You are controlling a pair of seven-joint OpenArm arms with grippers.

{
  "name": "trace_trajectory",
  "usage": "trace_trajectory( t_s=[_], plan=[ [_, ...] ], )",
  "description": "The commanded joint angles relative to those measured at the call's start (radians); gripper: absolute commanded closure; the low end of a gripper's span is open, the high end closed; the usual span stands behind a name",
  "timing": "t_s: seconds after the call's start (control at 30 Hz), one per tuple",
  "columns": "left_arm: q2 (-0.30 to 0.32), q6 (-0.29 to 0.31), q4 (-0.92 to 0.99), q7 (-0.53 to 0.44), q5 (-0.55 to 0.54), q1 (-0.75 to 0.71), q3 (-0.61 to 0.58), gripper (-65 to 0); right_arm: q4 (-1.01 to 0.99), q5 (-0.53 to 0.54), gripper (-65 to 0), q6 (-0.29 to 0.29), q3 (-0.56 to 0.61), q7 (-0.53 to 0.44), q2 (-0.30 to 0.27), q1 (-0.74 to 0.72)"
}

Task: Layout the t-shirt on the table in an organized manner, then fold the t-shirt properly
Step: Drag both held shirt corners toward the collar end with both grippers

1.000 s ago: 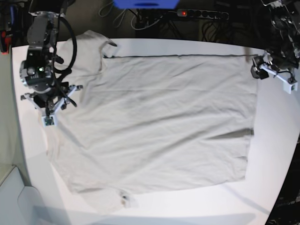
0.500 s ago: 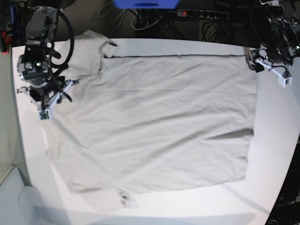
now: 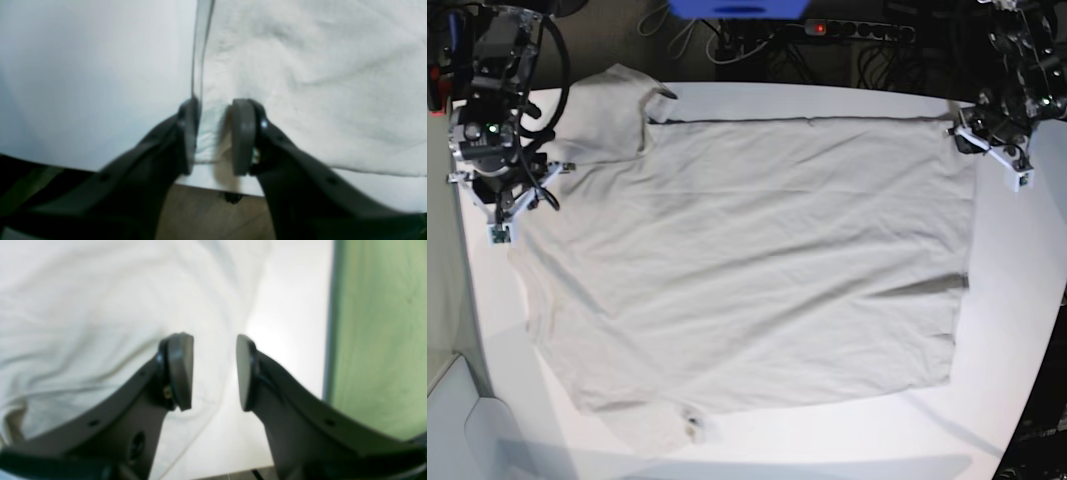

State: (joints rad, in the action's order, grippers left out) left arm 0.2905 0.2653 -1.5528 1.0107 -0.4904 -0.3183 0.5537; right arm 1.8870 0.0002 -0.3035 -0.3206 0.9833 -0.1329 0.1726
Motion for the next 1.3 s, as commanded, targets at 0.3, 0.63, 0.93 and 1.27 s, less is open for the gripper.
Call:
trace_trajectory(
  t_s=[0.3, 0.63, 0.93, 1.27],
  plan=[
    [0.003, 0.004, 0.005, 0.058, 0.002, -0.011, -0.004, -0.9, 0.019, 0.005, -22.4, -0.165, -0.053, 0.024, 0.002, 0.0],
    [0.005, 0.004, 0.001, 0.049, 0.002, -0.005, -0.002, -0.2, 0.122, 0.005, -22.6, -0.168, -0.068, 0.075, 0.106, 0.107],
    [0.026, 0.004, 0.004, 0.05, 0.002, 0.015, -0.002, -0.2, 0.128, 0.005, -22.6, -0.17, -0.071, 0.072, 0.195, 0.226],
    [0.026, 0.004, 0.005, 0.05, 0.002, 0.037, -0.002, -0.2, 0.122, 0.005, -22.3, -0.17, -0.067, 0.072, 0.223, 0.255]
  ],
)
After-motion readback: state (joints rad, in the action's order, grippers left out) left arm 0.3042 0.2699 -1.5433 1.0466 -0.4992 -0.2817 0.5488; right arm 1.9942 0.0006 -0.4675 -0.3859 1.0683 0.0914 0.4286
